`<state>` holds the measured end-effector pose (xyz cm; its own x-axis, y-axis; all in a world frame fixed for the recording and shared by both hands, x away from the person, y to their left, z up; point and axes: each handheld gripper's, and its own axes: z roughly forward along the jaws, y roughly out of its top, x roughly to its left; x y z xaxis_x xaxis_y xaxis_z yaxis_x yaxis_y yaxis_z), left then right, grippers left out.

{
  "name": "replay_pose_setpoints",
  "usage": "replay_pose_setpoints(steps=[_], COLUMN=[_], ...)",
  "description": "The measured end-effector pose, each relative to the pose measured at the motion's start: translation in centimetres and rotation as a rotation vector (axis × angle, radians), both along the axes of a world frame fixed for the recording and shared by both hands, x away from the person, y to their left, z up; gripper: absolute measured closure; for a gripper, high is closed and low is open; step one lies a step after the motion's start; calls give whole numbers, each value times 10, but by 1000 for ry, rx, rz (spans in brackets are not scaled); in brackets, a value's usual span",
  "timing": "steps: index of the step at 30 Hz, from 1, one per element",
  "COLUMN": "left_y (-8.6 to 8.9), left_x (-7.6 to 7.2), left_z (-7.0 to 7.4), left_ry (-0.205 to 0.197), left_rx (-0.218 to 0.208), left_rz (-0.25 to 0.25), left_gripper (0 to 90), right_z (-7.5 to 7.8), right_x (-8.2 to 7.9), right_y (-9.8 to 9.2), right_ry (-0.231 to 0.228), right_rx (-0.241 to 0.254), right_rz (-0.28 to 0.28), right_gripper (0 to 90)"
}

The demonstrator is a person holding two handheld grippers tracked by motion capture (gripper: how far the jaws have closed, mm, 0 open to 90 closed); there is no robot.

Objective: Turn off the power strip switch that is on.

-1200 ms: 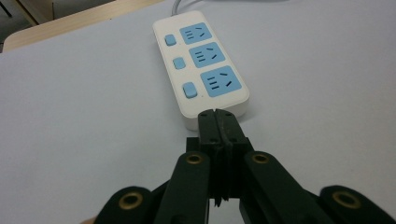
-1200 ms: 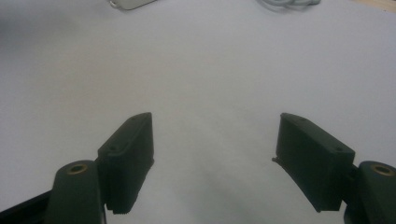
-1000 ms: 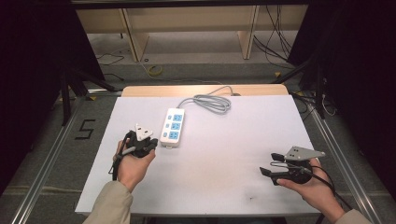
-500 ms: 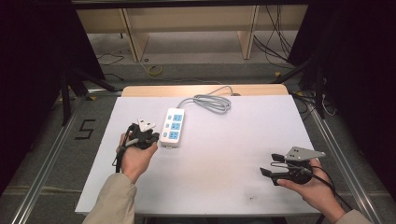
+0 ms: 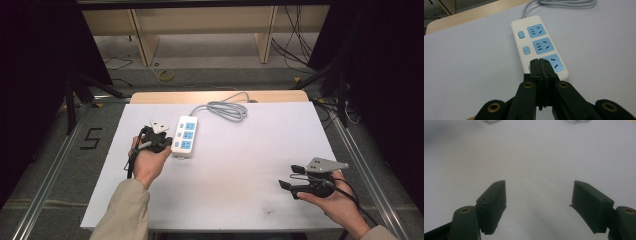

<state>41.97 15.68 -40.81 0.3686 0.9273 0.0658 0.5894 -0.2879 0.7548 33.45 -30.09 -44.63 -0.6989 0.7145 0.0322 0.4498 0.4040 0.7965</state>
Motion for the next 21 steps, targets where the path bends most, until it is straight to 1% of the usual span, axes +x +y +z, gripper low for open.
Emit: replay_pose_setpoints(steps=[2, 3, 9, 13, 17, 21], left_y=[0, 0, 0, 0, -1, -1], left_x=[2, 4, 11, 15, 19, 23], left_z=[0, -1, 0, -4, -5, -7], left_ry=[4, 3, 4, 19, 19, 27], left_rx=[10, 3, 2, 2, -5, -4], left_rz=[-3, 2, 6, 6, 8, 12], left_gripper=[900, 900, 900, 900, 900, 900], right_z=[0, 0, -1, -2, -2, -2], right_x=[-1, -1, -2, -2, -3, -4], right_y=[0, 0, 0, 1, 0, 0], right_ry=[1, 1, 6, 10, 12, 11], right_rx=[1, 1, 2, -1, -4, -5], right_rz=[-2, -2, -3, -1, -2, -5], right_gripper=[281, 281, 279, 278, 278, 278])
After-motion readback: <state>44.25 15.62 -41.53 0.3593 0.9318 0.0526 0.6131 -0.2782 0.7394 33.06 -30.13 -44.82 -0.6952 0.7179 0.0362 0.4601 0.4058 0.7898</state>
